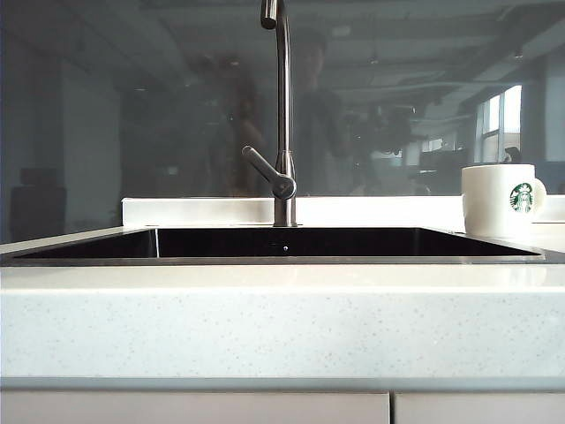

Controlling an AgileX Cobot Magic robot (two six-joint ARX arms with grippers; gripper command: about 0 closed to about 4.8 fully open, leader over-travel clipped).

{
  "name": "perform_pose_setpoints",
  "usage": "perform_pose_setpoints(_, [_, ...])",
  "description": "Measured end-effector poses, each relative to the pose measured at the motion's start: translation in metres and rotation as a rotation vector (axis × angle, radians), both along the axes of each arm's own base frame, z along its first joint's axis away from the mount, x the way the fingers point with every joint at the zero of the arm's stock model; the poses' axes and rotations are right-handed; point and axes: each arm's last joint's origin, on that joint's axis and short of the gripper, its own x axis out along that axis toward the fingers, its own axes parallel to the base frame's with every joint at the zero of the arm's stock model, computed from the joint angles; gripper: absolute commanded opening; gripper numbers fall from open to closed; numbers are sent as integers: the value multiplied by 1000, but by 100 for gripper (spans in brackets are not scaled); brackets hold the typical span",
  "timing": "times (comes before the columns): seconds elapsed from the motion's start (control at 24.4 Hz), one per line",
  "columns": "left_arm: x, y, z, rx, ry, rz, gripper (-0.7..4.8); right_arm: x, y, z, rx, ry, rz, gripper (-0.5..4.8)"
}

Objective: Pick up the mug next to the sink, go to the faucet to get some water, pour the water into the sink, and finally put the mug back to its place.

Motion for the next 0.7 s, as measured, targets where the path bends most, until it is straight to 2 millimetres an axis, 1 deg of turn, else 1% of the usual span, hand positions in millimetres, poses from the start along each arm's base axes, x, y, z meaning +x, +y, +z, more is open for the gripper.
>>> perform_pose_setpoints(0.04, [-11, 1, 2, -12, -5, 12, -2, -1, 0, 0, 2, 6, 2, -6])
perform_pose_setpoints(0.12, [-45, 6, 5, -37, -15, 47, -3, 0, 5, -5, 20, 62, 22, -6])
perform_pose_setpoints(0.16, [-56, 9, 7, -45, -30, 62, -3, 1, 6, -7, 25, 79, 28, -6])
perform_pose_setpoints(0.33, [-98, 8, 13, -51, -80, 81, -3, 1, 6, -11, 36, 113, 26, -6])
perform_pose_setpoints(0.45, [-122, 7, 14, 5, -100, 71, -4, 1, 6, -12, 40, 128, 29, -6])
perform_pose_setpoints(0.53, [-133, 8, 16, 54, -99, 59, -4, 1, 5, -12, 41, 128, 19, -6])
perform_pose_setpoints(0.61, [-146, 4, 20, 144, -64, 10, -5, 1, 4, -13, 43, 133, -1, -6])
perform_pose_setpoints(0.7, [-152, 3, 23, 154, -47, 5, -5, 1, 6, -13, 43, 133, 5, -6])
